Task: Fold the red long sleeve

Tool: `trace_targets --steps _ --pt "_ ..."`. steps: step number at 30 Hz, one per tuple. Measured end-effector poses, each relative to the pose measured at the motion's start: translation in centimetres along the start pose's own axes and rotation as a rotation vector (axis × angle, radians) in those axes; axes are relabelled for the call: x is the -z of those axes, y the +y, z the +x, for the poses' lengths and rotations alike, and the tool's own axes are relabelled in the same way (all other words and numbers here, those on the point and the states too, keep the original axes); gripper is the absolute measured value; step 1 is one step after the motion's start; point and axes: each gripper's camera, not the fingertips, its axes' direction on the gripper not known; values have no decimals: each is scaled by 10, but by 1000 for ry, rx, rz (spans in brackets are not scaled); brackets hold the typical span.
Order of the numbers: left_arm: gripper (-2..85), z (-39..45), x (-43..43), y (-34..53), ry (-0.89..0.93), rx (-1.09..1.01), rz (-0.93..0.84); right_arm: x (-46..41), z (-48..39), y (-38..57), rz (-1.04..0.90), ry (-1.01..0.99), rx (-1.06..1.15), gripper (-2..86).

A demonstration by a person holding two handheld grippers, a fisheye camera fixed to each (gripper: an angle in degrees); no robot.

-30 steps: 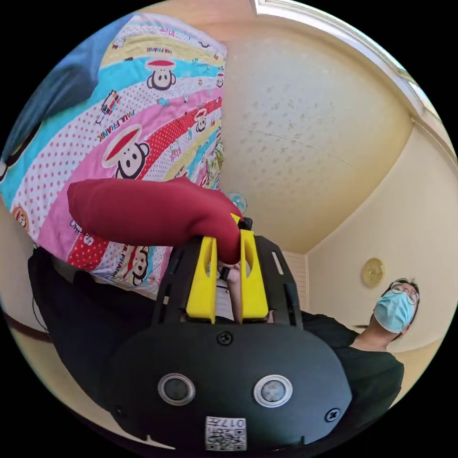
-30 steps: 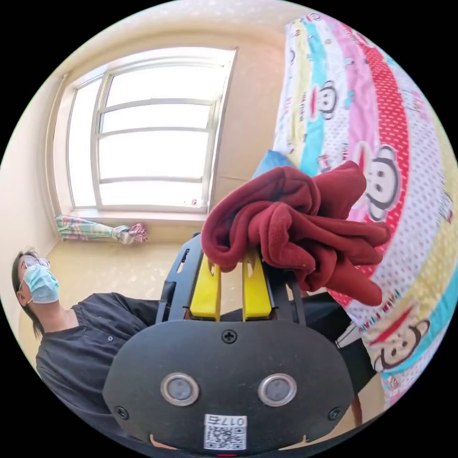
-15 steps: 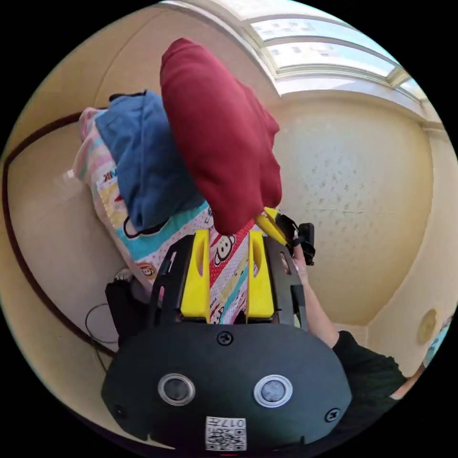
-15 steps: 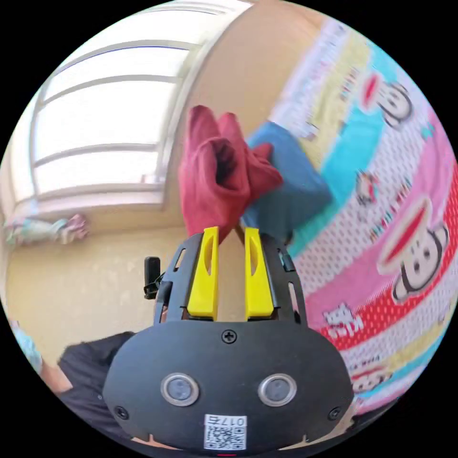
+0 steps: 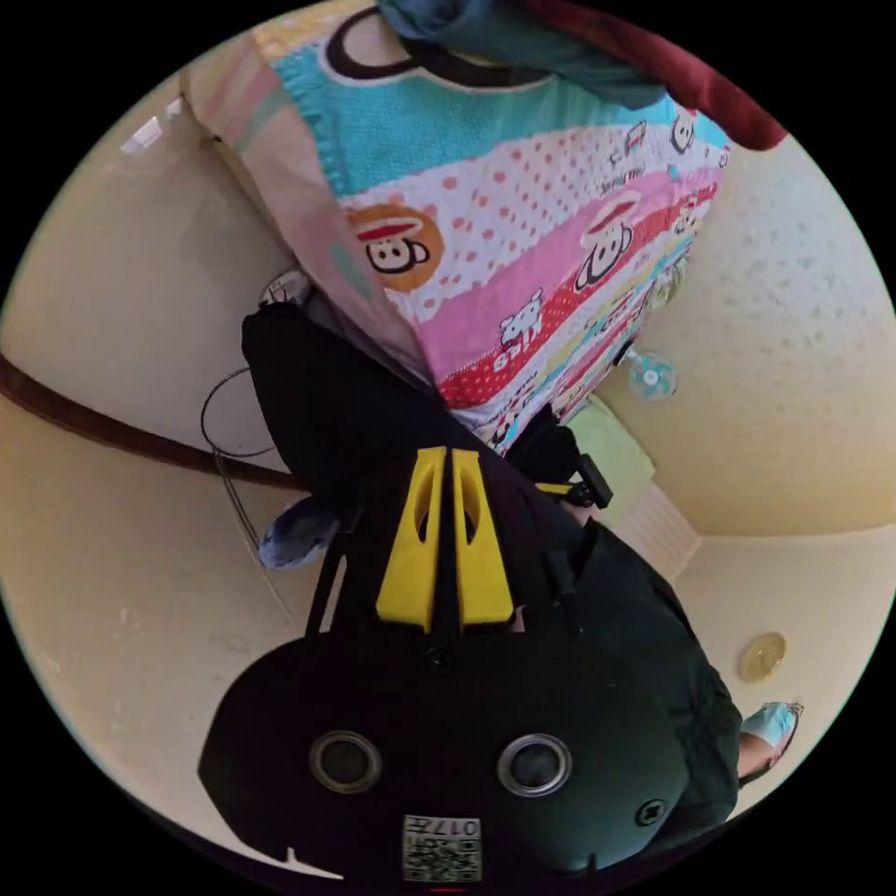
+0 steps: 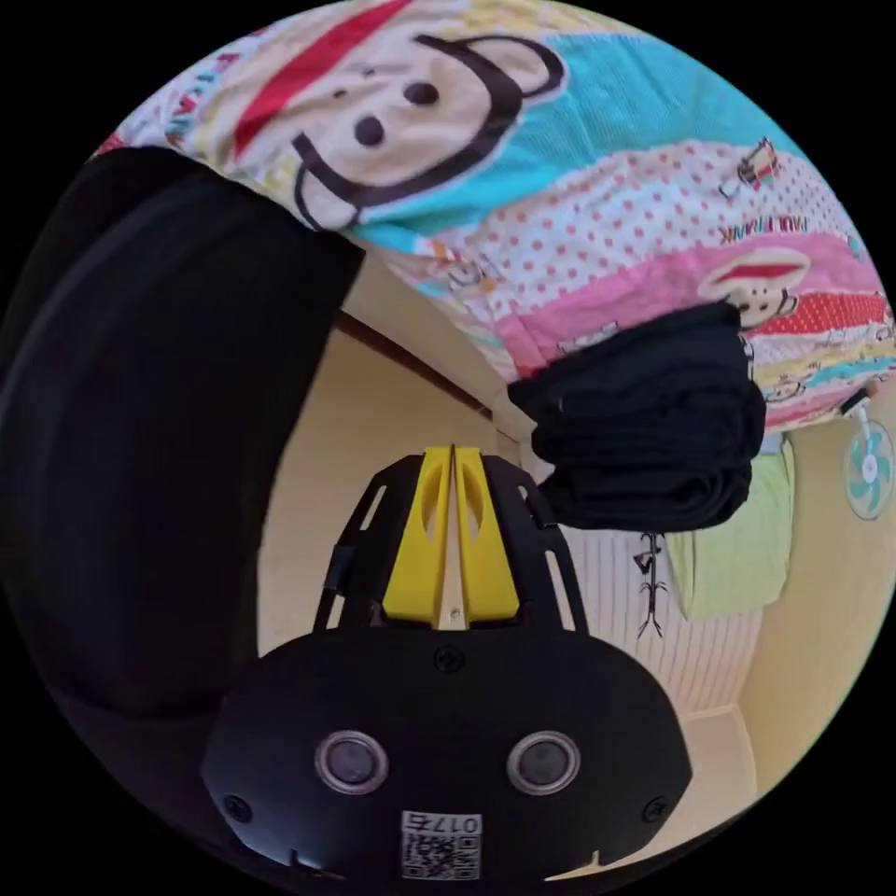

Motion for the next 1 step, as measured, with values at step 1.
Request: trace_targets --steps 1 --pt "-3 10 -15 -19 -113 -13 -180 -24 3 16 2 28 -58 6"
